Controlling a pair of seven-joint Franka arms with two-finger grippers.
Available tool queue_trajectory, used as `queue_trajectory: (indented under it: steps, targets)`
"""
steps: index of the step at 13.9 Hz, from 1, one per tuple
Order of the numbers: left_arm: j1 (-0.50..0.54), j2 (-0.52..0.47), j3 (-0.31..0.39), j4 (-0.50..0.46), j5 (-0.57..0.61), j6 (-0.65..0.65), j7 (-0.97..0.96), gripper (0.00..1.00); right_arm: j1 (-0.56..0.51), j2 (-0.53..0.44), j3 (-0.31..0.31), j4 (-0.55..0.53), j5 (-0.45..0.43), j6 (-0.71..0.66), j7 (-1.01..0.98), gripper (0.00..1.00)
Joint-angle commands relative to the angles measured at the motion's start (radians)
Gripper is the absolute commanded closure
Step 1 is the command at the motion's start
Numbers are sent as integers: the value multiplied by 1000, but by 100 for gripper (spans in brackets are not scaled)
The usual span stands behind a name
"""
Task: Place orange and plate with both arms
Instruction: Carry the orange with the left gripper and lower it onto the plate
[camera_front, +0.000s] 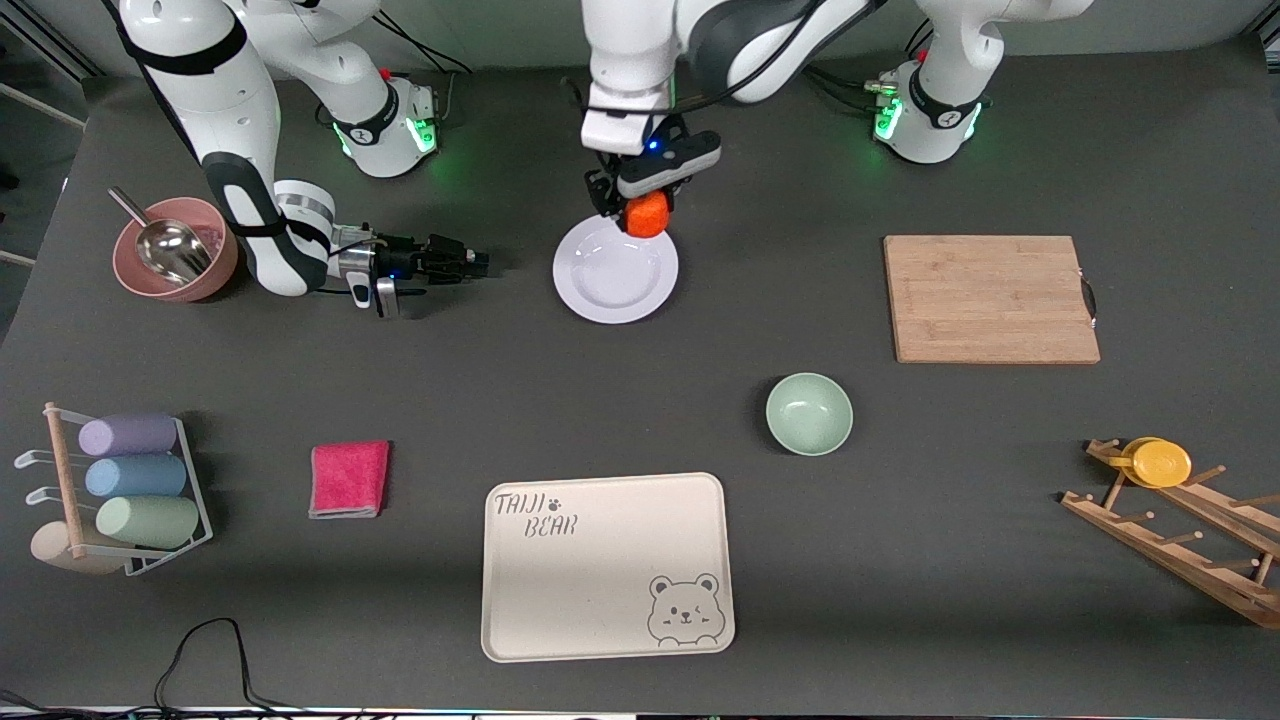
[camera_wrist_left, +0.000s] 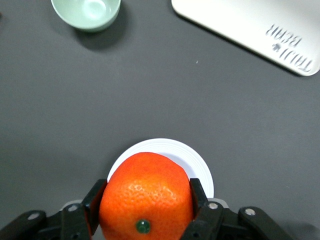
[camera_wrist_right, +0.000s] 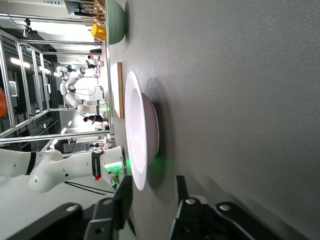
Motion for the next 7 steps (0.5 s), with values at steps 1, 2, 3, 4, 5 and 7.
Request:
queue_trajectory:
  steps: [1, 2, 3, 4, 5, 7]
  targets:
    - [-129, 109, 81, 36, 127, -5, -143, 100, 3, 15, -6, 6, 24, -19, -28, 63]
    - [-190, 129, 133, 38, 132, -3, -158, 100, 3, 15, -5, 6, 24, -19, -28, 63]
    - [-241, 142, 188, 44, 132, 0, -159, 100, 3, 17, -5, 6, 24, -17, -30, 63]
    - [-272, 165, 221, 55, 129, 3, -159, 100, 3, 21, -5, 7, 24, -16, -30, 63]
    - [-278, 201, 224, 71, 131, 20, -157, 100, 3, 30, -5, 16, 24, -15, -31, 63]
    - [-278, 258, 227, 84, 128, 87, -143, 100, 3, 49, -5, 27, 25, -15, -36, 63]
